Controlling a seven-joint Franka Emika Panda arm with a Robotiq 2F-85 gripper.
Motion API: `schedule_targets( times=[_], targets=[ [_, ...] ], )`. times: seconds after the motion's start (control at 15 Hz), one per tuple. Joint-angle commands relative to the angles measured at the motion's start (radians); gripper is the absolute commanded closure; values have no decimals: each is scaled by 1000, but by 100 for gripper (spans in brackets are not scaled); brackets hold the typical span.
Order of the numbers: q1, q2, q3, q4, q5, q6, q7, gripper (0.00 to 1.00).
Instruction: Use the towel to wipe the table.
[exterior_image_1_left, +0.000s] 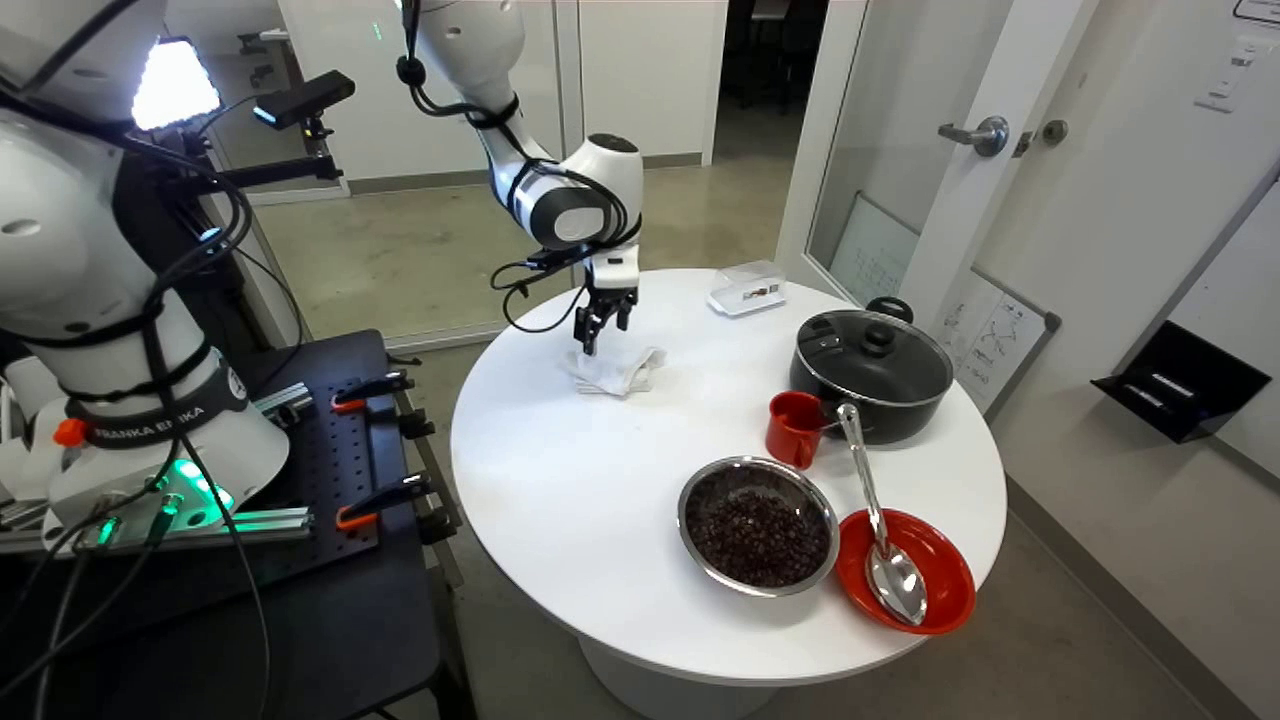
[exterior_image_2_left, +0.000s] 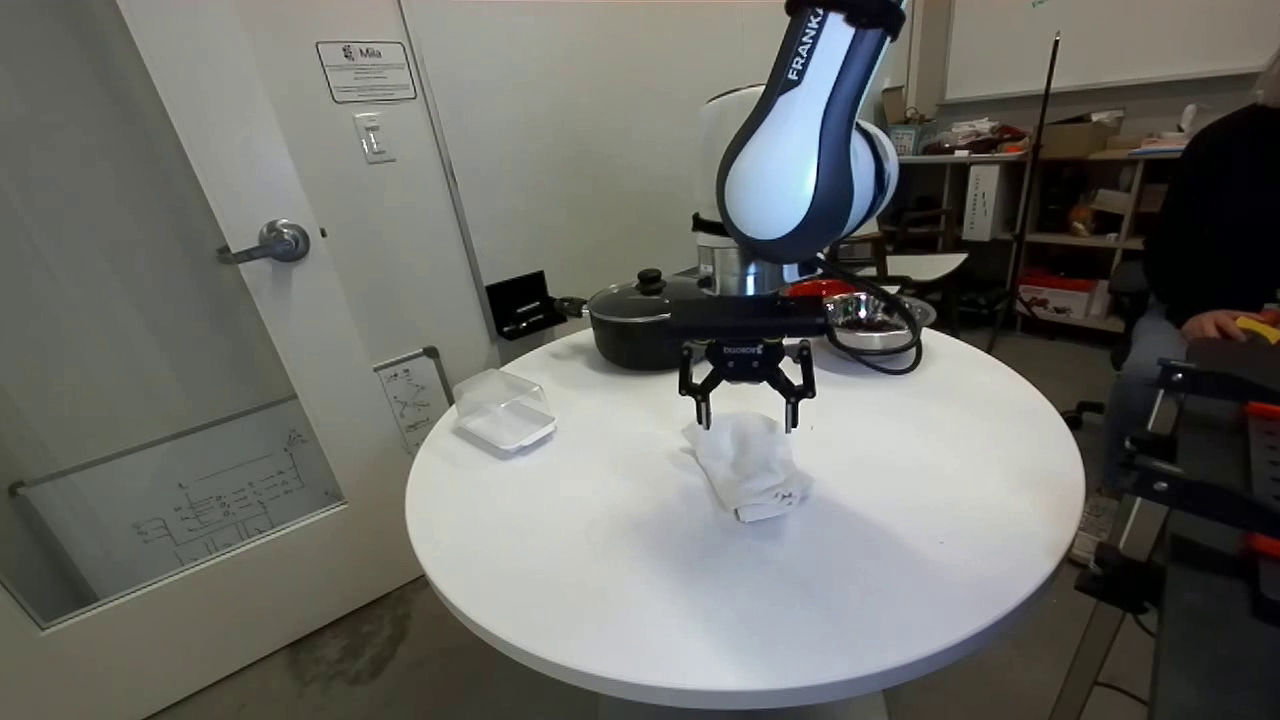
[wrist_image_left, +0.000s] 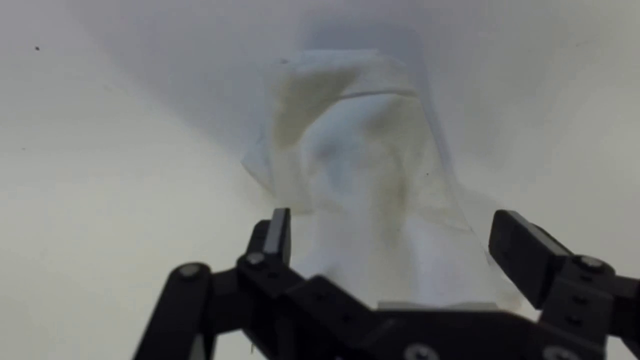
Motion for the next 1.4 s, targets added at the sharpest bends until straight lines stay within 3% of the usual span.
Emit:
schedule_targets(
  times=[0.0, 0.33, 0.73, 1.33],
  targets=[
    [14, 9, -11, 2, 63, 4, -50, 0],
    [-5, 19, 5, 4, 82, 12, -69, 0],
    [0, 27, 44, -14, 167, 109, -70, 0],
    [96, 45, -57, -21, 116, 32, -57, 0]
  ],
)
